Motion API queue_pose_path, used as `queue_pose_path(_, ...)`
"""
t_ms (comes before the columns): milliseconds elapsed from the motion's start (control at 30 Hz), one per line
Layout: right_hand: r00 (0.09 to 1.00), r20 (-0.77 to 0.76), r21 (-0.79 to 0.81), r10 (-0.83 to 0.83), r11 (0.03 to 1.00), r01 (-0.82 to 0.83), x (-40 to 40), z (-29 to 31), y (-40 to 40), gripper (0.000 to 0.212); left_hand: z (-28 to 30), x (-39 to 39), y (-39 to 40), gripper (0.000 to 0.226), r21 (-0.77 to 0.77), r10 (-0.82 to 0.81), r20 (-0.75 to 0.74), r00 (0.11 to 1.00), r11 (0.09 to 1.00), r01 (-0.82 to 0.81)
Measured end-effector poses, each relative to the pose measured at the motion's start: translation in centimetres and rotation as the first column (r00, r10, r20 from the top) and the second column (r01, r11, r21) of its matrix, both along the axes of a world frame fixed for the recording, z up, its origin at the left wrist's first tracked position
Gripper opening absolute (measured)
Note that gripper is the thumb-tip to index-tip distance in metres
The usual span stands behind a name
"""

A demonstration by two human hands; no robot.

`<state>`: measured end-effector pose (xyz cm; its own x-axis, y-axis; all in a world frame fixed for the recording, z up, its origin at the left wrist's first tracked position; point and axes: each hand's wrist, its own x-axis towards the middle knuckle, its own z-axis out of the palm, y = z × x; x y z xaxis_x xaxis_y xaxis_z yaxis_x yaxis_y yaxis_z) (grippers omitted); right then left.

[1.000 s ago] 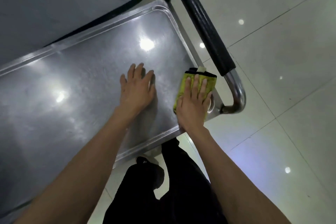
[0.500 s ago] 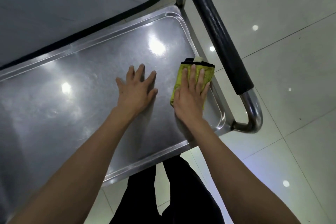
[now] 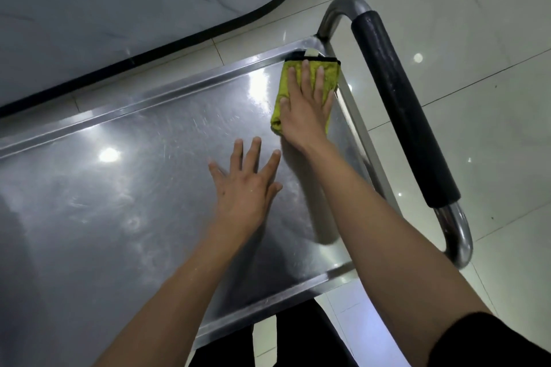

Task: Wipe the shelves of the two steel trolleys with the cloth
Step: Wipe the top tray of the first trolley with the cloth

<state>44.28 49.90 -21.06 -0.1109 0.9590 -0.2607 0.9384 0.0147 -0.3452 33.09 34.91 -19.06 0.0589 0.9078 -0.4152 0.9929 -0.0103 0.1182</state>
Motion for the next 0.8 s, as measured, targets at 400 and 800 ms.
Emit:
queue_pose_path(400,0.984,0.175,0.255,0.037,0.964,-0.082,0.7,0.7,4.8,0.059,-0.6,-0.1,0.0,0.062,0.029,-0.003,-0.006,1.000,1.000,0.003)
queue_pose_path(800,0.972,0.106,0.276,-0.208,0.946,0.172,1.9,0.7,-0.1,0.071,-0.2,0.0,-0.1,0.062,0.025,0.005,0.012,1.000,1.000,-0.006)
